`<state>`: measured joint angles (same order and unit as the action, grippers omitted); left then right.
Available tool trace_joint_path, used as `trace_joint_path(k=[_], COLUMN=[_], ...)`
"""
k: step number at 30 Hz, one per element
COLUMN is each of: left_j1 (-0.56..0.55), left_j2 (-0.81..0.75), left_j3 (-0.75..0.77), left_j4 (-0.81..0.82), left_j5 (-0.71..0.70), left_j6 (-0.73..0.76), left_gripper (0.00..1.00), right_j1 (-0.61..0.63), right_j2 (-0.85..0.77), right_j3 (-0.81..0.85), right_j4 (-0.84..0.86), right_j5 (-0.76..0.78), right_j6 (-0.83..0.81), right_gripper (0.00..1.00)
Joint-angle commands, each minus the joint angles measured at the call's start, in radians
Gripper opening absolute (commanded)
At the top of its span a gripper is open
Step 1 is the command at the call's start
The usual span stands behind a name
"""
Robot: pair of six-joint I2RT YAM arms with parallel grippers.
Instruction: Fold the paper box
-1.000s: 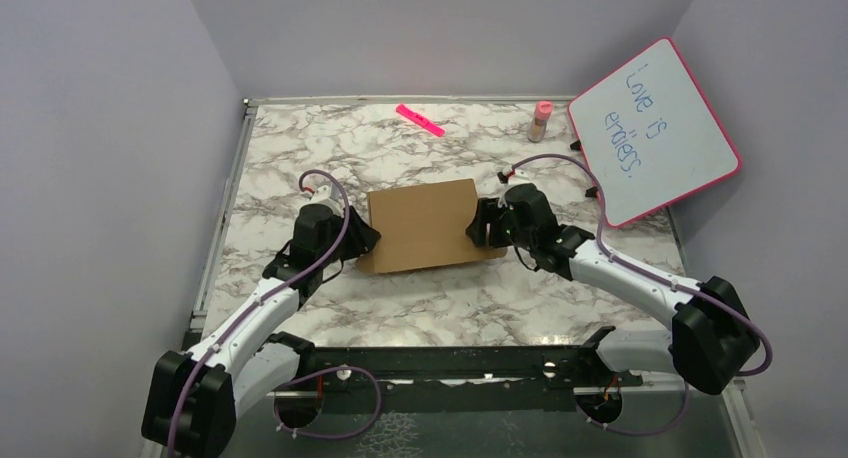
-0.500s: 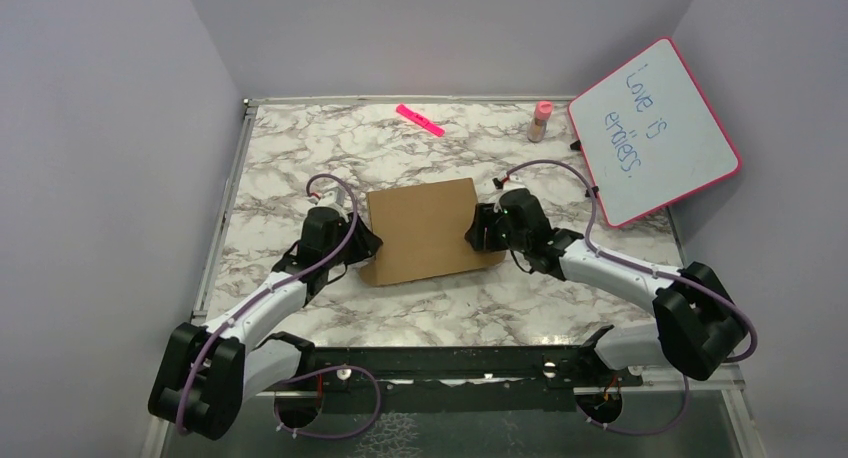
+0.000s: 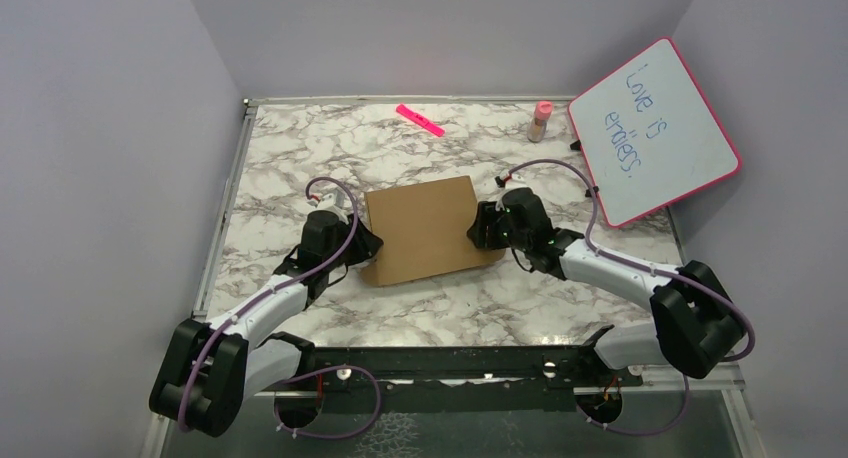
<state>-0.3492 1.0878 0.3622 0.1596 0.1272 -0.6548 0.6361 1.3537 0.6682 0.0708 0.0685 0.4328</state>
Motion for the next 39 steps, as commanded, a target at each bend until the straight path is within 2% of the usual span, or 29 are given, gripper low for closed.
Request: trace_joint_path(k=[1,4,7,12,18,29,39], left_j1=[-0.001,-0.001,-0.001,-0.001,-0.001,-0.007,-0.031], left_j2=[0.014,0.005,0.005,0.017,0.041,0.195,0.376], left_j3=[-0.012,-0.015,-0.016,-0.014,-0.018,-0.005,0.146], left_j4=[-0.028,-0.031,-0.031,-0.027,-0.005,0.152,0.246], left_j5=[-0.02,-0.029,-0.029,-0.022,-0.006,0.07,0.062], left_j6=[0.012,0.014,0.017,0.018,0.013,-0.017,-0.012], left_gripper=[0.42,0.42,0.42,0.42,0.41,0.29,0.27], right_j1=[-0.023,-0.052,-0.098,-0.142,-0.164,-0.199,-0.204], right_j2=[-0.035,-0.063,-0.056,0.002,0.062,0.068,0.102], right_j3=[0.013,0.011,-0.003,-0.035,-0.087,-0.128,-0.014], right_j4=[-0.069,-0.069,-0.045,0.01,0.071,0.126,0.089], right_j5=[0.044,0.042,-0.04,-0.203,-0.288,-0.28,-0.228], right_j6=[-0.046,-0.066,-0.058,-0.013,0.021,0.042,0.017], right_gripper=[0.57,0.58,0.59,0.53,0.47,0.41,0.4])
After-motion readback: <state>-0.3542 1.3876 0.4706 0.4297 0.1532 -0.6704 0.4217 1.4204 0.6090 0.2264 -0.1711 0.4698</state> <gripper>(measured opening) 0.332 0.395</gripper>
